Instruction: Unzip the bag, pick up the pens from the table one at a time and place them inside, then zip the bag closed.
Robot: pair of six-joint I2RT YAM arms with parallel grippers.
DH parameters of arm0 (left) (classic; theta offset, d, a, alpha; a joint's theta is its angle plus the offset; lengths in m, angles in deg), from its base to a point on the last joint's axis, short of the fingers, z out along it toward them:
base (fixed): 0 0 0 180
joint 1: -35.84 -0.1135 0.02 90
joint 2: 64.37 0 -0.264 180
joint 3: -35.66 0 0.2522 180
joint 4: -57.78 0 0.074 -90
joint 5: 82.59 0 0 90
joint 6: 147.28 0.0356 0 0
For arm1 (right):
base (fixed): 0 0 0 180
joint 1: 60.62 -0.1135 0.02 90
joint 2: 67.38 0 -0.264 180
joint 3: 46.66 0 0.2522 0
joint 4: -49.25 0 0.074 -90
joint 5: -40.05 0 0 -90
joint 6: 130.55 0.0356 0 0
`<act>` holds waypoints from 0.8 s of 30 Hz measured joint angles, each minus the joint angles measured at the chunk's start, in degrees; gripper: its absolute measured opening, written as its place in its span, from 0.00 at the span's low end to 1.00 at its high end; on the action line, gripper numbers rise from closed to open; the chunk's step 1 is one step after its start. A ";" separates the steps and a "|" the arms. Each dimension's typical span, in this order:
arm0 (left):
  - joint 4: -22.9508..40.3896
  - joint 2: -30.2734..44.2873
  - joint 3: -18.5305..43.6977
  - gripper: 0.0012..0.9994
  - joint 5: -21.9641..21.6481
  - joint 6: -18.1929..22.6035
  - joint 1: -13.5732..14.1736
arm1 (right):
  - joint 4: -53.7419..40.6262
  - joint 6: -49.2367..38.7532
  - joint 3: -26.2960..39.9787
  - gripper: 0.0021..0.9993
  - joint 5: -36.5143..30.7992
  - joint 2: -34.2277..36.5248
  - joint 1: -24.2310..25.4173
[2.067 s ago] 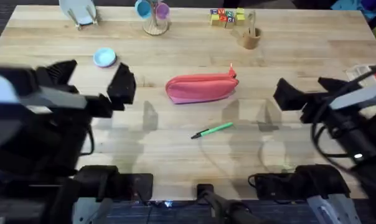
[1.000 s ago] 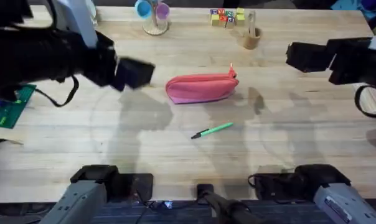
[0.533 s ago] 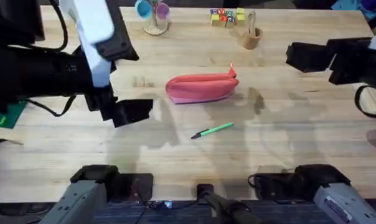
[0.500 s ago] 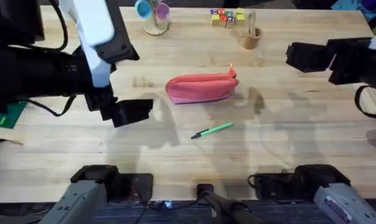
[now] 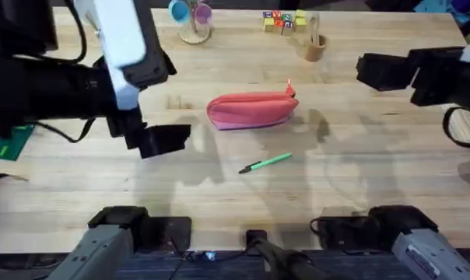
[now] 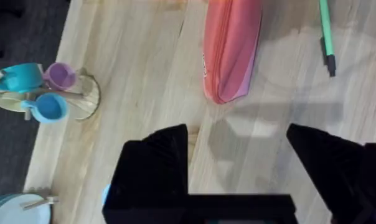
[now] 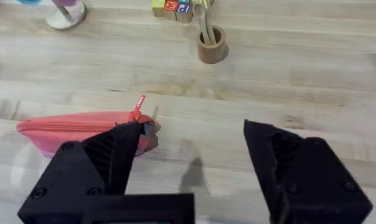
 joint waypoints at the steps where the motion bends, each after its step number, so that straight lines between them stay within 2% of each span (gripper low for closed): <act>1: 0.00 0.69 0.03 0.99 0.05 -0.01 0.00 | 0.00 0.00 0.00 1.00 0.02 -0.01 0.00; 6: -0.58 7.07 0.09 0.99 0.83 -0.02 0.00 | 0.00 0.00 0.00 1.00 0.02 0.00 0.00; 13: -6.92 17.22 0.09 0.99 3.40 -0.02 0.00 | 0.00 0.00 0.00 1.00 0.02 -0.02 0.00; 24: -13.08 30.57 0.09 0.99 9.87 -0.02 0.00 | 0.00 0.00 0.00 1.00 0.02 -0.01 0.00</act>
